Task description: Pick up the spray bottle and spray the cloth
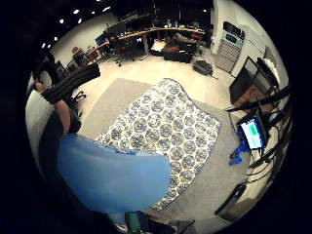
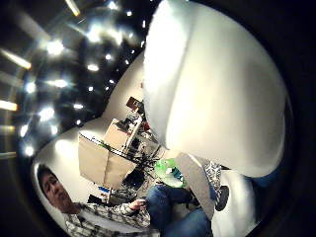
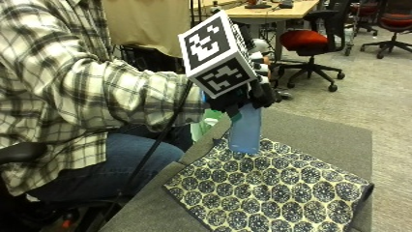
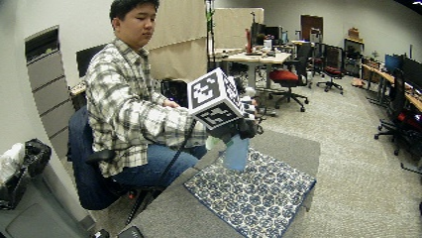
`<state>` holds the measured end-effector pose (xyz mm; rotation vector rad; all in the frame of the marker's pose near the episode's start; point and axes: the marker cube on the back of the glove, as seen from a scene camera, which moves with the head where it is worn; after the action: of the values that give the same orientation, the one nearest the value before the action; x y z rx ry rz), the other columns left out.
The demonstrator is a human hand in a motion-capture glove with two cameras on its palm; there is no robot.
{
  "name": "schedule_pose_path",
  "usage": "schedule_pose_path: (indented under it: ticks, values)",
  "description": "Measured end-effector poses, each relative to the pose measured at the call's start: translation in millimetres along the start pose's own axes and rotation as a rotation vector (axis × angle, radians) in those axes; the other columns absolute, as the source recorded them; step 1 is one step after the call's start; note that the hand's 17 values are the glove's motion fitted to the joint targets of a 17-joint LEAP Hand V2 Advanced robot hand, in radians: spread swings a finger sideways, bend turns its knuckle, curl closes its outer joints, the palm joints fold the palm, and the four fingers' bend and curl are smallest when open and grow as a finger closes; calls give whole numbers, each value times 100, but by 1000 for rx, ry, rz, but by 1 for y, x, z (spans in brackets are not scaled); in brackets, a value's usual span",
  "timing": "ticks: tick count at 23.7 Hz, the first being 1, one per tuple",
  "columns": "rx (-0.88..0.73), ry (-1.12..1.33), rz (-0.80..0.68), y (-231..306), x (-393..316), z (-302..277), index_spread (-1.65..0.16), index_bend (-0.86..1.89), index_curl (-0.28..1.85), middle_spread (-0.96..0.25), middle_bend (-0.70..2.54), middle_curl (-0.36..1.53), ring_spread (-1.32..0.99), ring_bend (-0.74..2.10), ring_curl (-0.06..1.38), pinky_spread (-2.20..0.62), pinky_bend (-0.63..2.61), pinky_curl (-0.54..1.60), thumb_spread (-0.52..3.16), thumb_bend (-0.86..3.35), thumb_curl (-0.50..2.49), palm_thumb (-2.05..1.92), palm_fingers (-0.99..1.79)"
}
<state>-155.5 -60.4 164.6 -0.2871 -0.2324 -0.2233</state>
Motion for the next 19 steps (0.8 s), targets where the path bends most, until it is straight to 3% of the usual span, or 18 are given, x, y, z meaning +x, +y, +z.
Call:
schedule_pose_path:
  ticks: [9,19]
  values:
    - [28,-386,-42,-18,-35,34,-27,23,64,-11,59,56,-20,59,50,-15,41,40,11,-3,82,113,127]
    - [-52,-557,-85,-24,-59,105,-27,22,64,-10,58,56,-19,58,50,-16,40,40,13,-3,82,113,126]
